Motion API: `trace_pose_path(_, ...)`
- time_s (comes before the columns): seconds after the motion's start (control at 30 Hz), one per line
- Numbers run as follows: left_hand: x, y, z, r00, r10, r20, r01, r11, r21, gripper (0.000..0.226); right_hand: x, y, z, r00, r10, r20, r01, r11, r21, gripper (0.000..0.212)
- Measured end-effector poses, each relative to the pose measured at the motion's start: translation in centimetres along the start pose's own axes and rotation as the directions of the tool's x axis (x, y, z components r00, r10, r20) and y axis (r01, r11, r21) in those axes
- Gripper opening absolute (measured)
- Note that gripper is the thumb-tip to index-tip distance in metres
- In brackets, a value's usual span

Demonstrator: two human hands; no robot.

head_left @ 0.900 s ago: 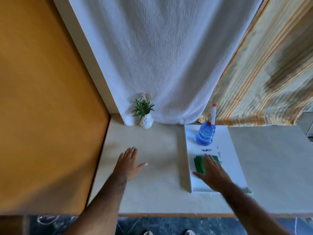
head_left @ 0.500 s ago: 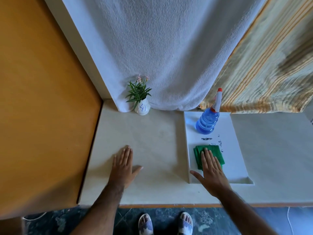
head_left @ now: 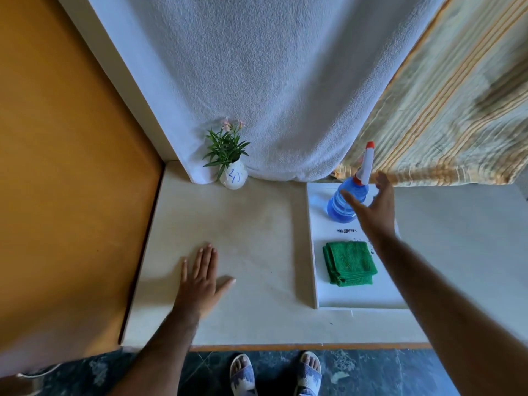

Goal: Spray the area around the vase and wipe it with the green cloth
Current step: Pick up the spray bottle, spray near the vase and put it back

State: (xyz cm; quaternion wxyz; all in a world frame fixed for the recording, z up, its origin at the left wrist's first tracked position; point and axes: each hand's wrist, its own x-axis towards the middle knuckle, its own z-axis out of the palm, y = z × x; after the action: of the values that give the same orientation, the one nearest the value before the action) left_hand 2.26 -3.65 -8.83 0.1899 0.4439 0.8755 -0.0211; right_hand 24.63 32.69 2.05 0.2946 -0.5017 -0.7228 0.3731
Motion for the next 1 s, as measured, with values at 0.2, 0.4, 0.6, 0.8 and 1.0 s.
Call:
trace_pose_path(0.2,0.1,0.1,0.5,1.000,-0.009,0.001,0.009,0.999,0.049,0.107,4.2,-2.3,1.4,0.997,-0.037,0.064,0.027,0.988,0.152,0.059)
trace_pose_path(0.4,0.1,-0.1,0.7,1.000,0.001,-0.018,0.000,1.000,0.025,0.107,3.3,-1.1,2.2,0.997,-0.079,0.007,0.075,0.967,0.243,0.043)
trace_pose_path(0.6,0.0,-0.1,0.6,1.000,-0.002,-0.027,0.002,1.000,0.018,0.108,3.5,-1.5,2.7,0.996,-0.069,-0.062,0.085,0.949,0.303,0.029)
trace_pose_path(0.8,-0.2,-0.1,0.5,1.000,0.008,-0.027,-0.007,1.000,0.024,0.108,2.0,-5.2,4.3,0.980,-0.175,0.094,0.134,0.933,0.335,0.016)
trace_pose_path(1.0,-0.2,-0.2,0.5,0.999,0.011,-0.036,-0.010,1.000,0.012,0.106,-1.4,-9.2,11.0,0.873,-0.154,0.463,0.086,0.983,0.164,0.023)
